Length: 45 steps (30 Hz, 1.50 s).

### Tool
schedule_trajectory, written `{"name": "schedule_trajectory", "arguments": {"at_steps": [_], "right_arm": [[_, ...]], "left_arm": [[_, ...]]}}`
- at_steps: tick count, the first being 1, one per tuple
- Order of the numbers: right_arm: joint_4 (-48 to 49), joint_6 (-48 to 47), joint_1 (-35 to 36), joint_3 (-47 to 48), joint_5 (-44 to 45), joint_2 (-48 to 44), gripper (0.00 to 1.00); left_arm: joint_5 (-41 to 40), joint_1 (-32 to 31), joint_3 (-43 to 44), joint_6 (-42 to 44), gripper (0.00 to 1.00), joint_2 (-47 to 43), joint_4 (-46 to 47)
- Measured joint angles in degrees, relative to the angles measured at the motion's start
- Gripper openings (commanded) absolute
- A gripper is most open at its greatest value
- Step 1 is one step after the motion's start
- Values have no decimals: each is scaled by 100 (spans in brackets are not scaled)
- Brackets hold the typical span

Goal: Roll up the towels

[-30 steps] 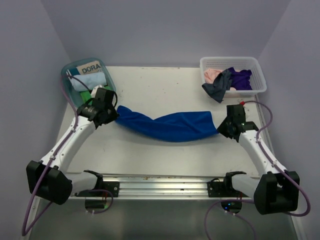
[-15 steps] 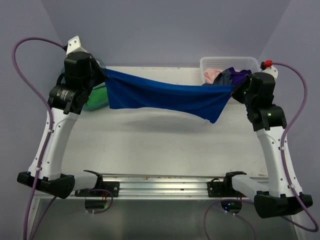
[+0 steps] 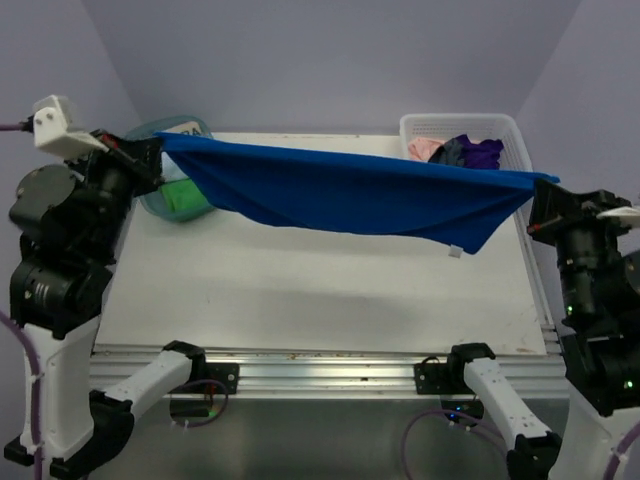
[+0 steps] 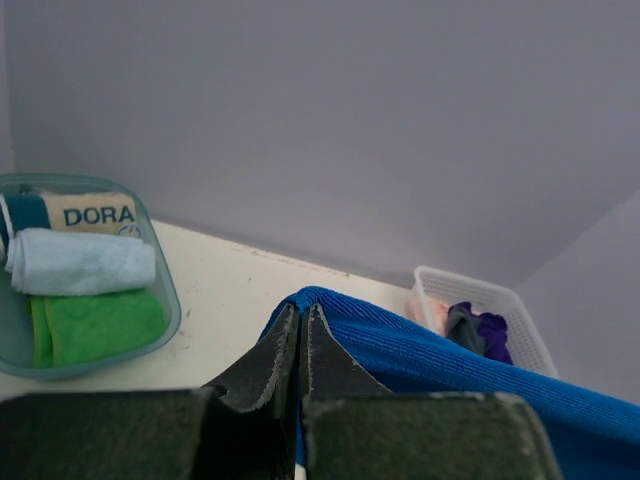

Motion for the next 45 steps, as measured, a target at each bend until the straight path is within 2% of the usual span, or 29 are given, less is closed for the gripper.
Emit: {"name": "schedule_trajectory", "arguments": {"at_steps": [5,10,15,19,23,27,31,34,38,45], "right_arm": [[-146,-11,39,114,-24,-647,0],[-396,66,74,74,-50,-990,0],[-645,240,87,-140,-48,-1051,0],[-616,444,85,-1198,-2,-1016,0],[-479,649,81,-2605,-28,-391,0],[313,778,83,-3696,-44,1172,0],[1117,780,83,-3792,11,3077,0],[1460,767,81,-3635,125,3985,0],[1668,734,81,-3359,157,4400,0],[1867,693,79,-3093,144,4319,0]], "left_arm": [[385,-9,-155,17,0,-1014,225],[702,-11,-824,90,0,-1937,603],[684,-11,-1281,59,0,-2083,706],[365,-7,-2356,-76,0,-1982,802],[28,0,-3595,-251,0,-1327,1005],[-87,13,-4437,-337,0,116,1377],[-203,26,-4529,-341,0,1687,1676],[-236,61,-4323,-339,0,2437,1753],[-179,243,-3908,-332,0,2920,1821],[-26,605,-3515,-302,0,3060,2028]]}}
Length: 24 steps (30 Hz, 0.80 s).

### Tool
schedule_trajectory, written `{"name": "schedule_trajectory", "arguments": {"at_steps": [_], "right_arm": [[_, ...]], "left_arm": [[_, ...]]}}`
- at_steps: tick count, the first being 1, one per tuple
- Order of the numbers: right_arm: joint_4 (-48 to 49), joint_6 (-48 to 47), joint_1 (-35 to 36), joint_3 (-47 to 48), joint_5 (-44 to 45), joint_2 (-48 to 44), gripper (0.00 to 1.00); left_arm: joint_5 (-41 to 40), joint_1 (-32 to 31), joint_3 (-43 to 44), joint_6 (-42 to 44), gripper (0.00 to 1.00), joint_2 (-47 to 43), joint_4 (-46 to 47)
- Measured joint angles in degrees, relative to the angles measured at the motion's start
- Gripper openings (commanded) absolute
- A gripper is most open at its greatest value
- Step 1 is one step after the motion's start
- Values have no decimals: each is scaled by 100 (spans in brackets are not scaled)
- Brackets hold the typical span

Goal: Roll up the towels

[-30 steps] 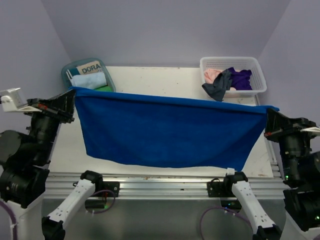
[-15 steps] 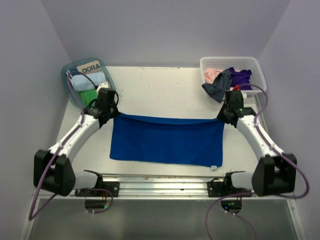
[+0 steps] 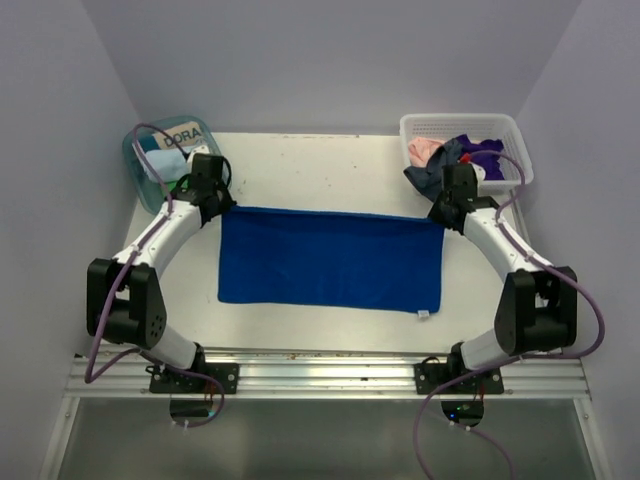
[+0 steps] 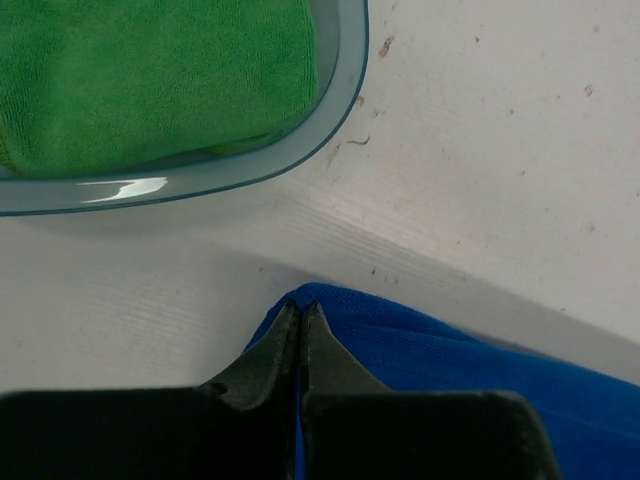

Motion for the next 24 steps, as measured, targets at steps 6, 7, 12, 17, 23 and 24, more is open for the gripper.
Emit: {"name": "schedule_trajectory", "arguments": {"at_steps": [6,7,12,17,23,24], "right_arm": [[-264,44,-2,-669,-195,-933,0],[-334,66,-2,-887,-232,-1224,0],[-1049,297,-2,-1836,-498,-2555,0],[-1784,533,2,-2295,-750,-3418,0],[-2232,809,55,-2356,-981,-3738,0],[-2258,850,66,-2365,-997,-3731,0]], "left_arm": [[317,26,-555,7,0,-407,-153],[378,26,-739,-2,0,-570,-229],[579,26,-1495,-33,0,-1314,-610],[560,26,-1729,-61,0,-1421,-881],[555,26,-1917,-74,0,-1399,-918],[553,26,-1945,-83,0,-1399,-927]]}}
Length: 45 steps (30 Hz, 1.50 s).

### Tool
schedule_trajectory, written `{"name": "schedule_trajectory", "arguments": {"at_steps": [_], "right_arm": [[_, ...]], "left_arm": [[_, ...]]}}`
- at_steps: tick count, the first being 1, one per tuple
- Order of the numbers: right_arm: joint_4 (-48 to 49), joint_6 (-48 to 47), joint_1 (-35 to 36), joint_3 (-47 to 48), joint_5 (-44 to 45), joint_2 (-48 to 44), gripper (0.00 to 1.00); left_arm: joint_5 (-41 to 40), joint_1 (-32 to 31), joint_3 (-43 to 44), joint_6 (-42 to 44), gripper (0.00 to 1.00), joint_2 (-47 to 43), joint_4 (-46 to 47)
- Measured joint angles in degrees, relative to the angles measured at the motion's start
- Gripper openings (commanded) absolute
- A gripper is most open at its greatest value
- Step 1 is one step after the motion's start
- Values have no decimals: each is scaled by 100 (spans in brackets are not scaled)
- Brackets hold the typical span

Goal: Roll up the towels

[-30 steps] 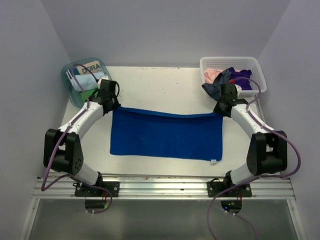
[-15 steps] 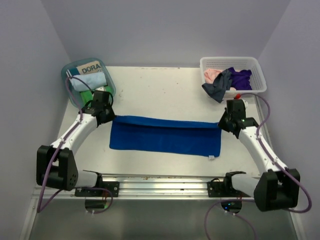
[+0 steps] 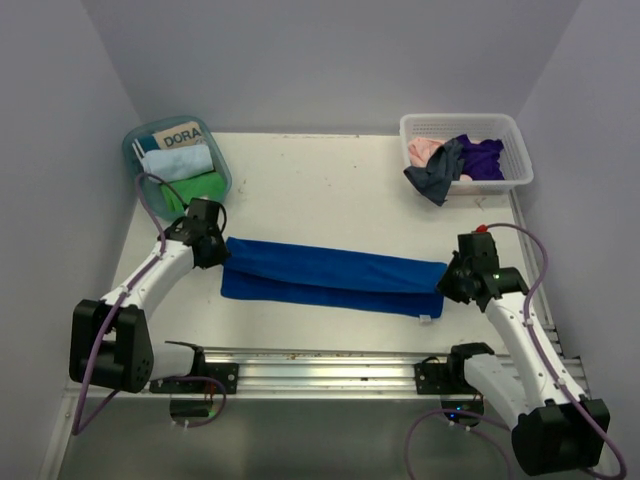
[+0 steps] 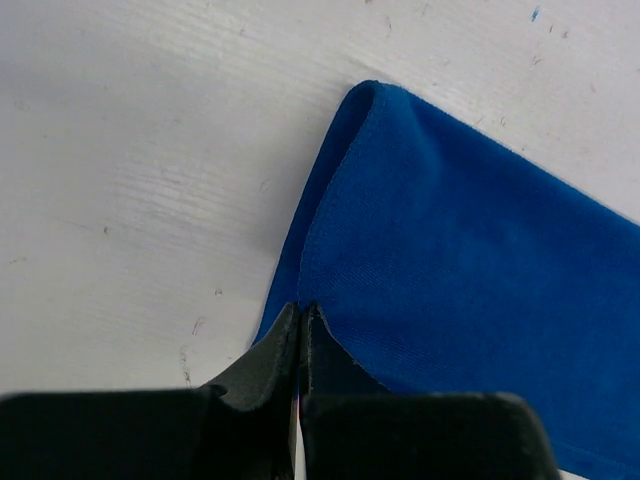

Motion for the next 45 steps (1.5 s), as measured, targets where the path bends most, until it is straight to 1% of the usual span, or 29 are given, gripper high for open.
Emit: {"name": "schedule_trajectory", "arguments": {"at_steps": [10,15,20,26,31,38,45], "right_arm": [[-221,256,68,-11,-149,0,0],[-240,365,243,-15,-361,42,0],[-354,385,468,-13,-393,256,0],[-758,407,501,168,-153,245,0],[-994,494,505,365,103,48,0],[-1255,658,507,376,260,-70,0],[-1207,748,507,326,260,35,0]], "left_arm": [[9,0,-26,-83,0,0,-94],[7,0,-26,-83,0,0,-151],[9,0,-87,-136,0,-39,-219],[2,0,-136,-234,0,-201,-391],[-48,0,-24,-234,0,-341,-603],[-52,0,103,-232,0,-511,-765],[157,2,-264,-356,0,-688,-752]]}}
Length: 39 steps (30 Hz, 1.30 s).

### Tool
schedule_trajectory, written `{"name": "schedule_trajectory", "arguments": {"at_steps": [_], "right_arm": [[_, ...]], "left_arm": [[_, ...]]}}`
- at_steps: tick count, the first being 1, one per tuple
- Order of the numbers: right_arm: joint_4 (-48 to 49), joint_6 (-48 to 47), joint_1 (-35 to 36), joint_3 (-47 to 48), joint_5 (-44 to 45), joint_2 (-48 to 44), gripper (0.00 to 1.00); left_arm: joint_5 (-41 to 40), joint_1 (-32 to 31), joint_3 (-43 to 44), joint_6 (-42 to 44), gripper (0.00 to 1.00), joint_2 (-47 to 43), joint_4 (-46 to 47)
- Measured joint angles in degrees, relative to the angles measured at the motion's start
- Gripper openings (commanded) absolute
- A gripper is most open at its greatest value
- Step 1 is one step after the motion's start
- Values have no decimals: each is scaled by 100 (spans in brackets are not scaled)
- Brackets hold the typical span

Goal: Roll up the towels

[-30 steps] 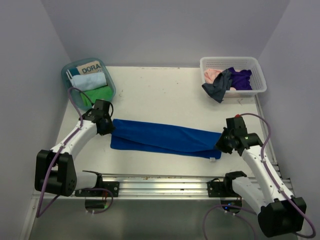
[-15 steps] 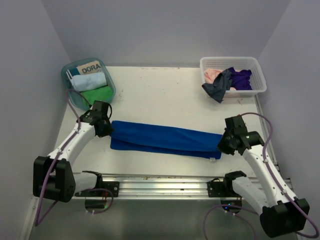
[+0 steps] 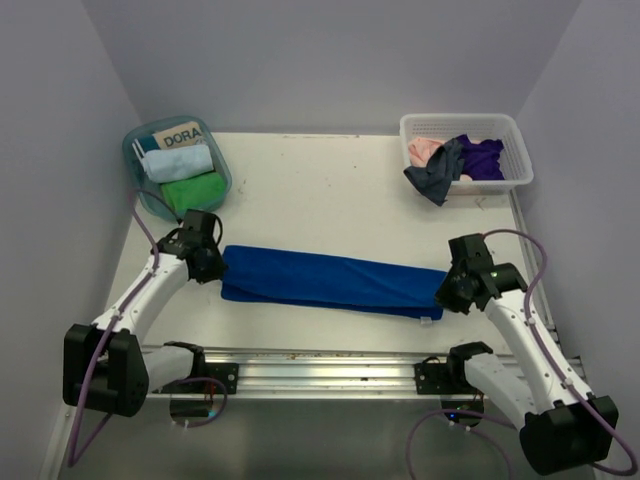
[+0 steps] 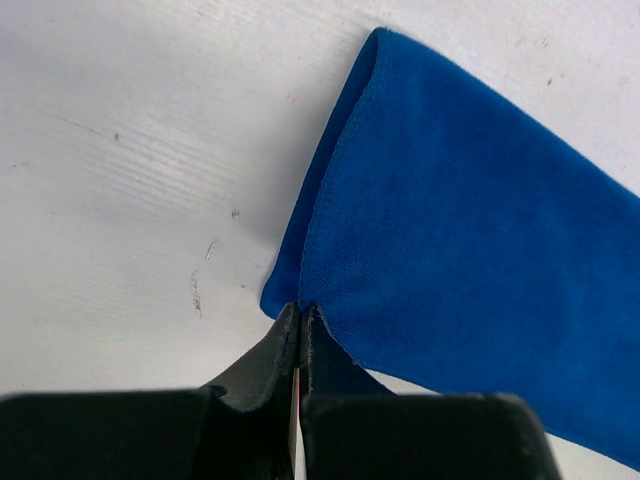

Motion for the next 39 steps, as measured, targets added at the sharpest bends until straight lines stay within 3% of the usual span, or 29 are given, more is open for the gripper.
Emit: {"name": "schedule_trajectory", "arguments": {"at_steps": [5,7,8,9,11,14,16,19,29,39], "right_arm": [[46,57,0,-131,-11,42,1],[74,66,0,-160,-22,46,19],[76,79,0,-160,-28,57,28],[90,94,0,-160,-35,74,41],[118,70,0,-157,-28,101,45],[208,7,0,-122,31,136,42],[328,-42,0,-44,98,208,28],[752,-162,0,57,118,549,22],[1974,-623,-127,101,151,2374,11],[2684,-846,42,-83,247,3110,12]], "left_arm": [[79,0,-251,-127,0,31,46],[131,0,-293,-149,15,74,55],[173,0,-293,-149,34,109,61],[212,0,-293,-149,42,146,76],[271,0,-293,-160,54,197,79],[306,0,-258,-162,51,192,83],[339,0,-155,-142,48,192,111],[514,-17,48,-63,43,216,380],[833,-704,420,-26,42,1926,1530],[1276,-140,120,-289,42,2092,2022]]}}
